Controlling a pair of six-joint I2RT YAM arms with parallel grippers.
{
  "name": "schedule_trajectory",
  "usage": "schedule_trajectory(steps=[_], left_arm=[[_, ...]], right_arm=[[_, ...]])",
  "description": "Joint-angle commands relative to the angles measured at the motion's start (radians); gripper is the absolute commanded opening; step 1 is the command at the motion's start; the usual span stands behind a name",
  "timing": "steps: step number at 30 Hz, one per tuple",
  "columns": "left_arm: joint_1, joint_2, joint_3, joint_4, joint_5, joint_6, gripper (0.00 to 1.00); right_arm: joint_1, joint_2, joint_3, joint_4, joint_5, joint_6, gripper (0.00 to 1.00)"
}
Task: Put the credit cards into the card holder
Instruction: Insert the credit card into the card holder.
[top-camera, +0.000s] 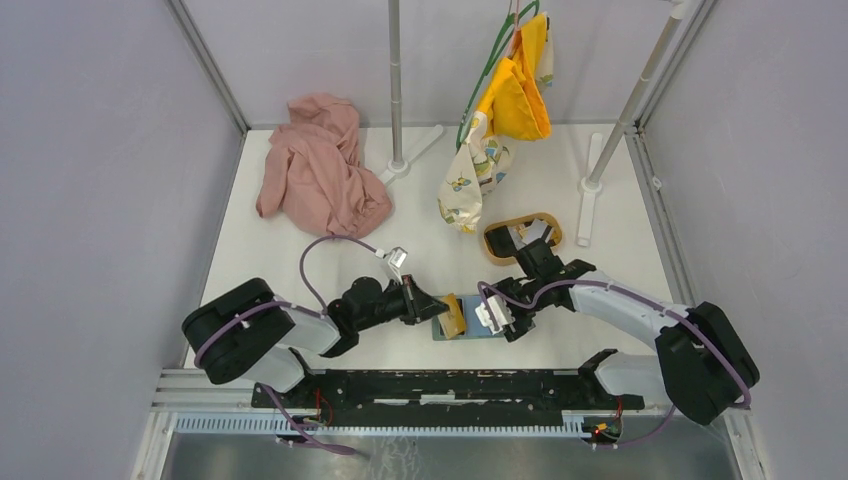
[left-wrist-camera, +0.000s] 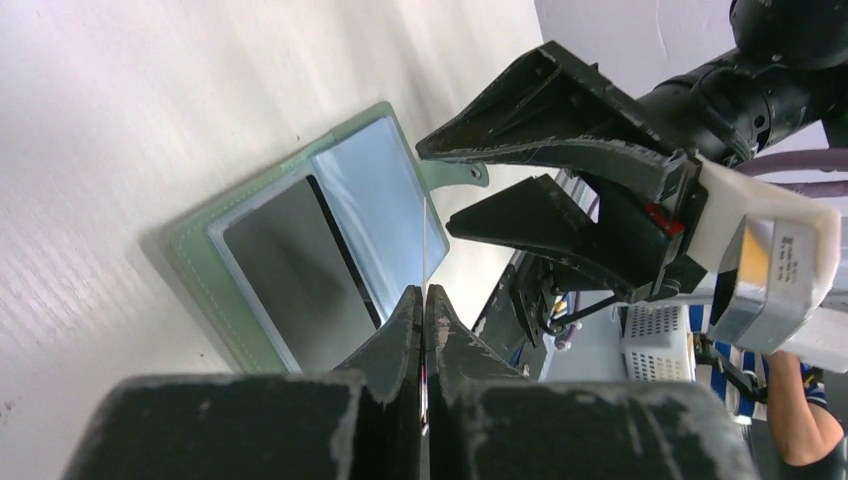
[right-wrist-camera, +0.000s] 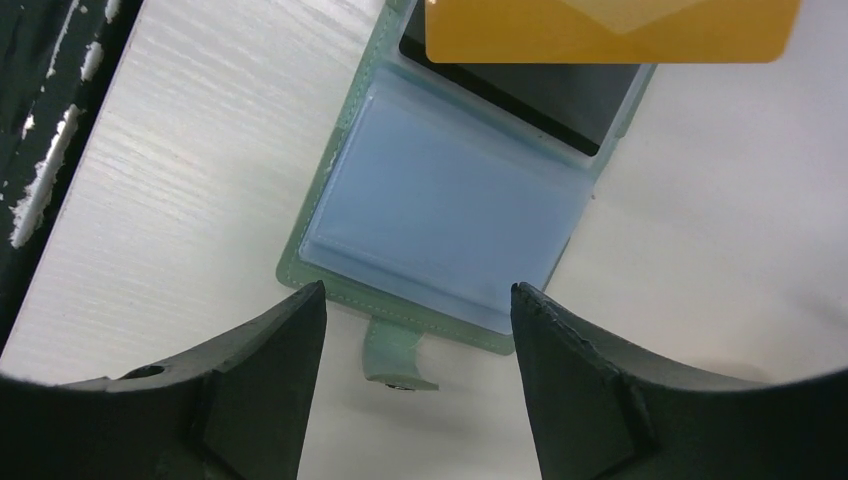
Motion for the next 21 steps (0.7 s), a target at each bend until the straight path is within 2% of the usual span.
schedule_trajectory(steps=[1, 6, 21], left_arm=[[-0.005, 0.032, 0.048, -0.002, -0.05, -0.033, 0.02], [-0.005, 0.085, 0.077, 0.021, -0.03, -0.034, 0.02], [-0.001, 0.174, 0.098, 0.016, -0.024, -0.052, 0.02]], right_arm=[[0.008, 0.044, 0.045, -0.005, 0.059, -0.008, 0.74], [0.011, 0.075, 0.049, 0.0, 0.106, 0.012, 0.73], [0.019, 0.097, 0.053, -0.01, 0.119, 0.018, 0.7]])
